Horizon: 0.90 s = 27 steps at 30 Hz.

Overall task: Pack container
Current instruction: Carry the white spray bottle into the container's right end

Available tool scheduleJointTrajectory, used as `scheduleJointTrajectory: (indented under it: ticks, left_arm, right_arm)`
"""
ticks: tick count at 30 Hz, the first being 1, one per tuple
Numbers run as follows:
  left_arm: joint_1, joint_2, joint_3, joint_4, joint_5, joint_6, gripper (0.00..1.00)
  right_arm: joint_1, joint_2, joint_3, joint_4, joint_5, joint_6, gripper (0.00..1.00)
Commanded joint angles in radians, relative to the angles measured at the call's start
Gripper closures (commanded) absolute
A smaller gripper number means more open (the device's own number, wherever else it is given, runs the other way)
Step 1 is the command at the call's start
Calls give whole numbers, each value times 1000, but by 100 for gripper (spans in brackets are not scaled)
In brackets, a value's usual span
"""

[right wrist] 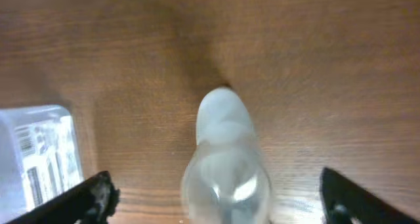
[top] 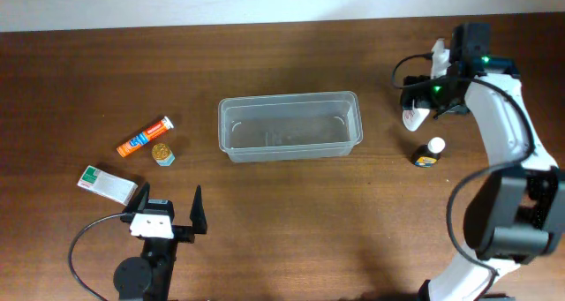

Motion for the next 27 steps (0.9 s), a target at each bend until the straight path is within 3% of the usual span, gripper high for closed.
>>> scheduleJointTrajectory:
  ticks: [1,10,17,27]
  left_arm:
    - [6,-6,-8,2,14,19,1]
    - [6,-6,-8,2,14,19,1]
    - [6,-6,-8,2,14,19,0]
    - [6,-6,-8,2,14,19,1]
  right_arm:
    - [-5,49,17,3,-15,6,15]
    - [-16,80,17,30,-11,6,34]
    - [-41,80,16,55,-11,5,41]
    - [-43,80,16,78,-13,-2,80]
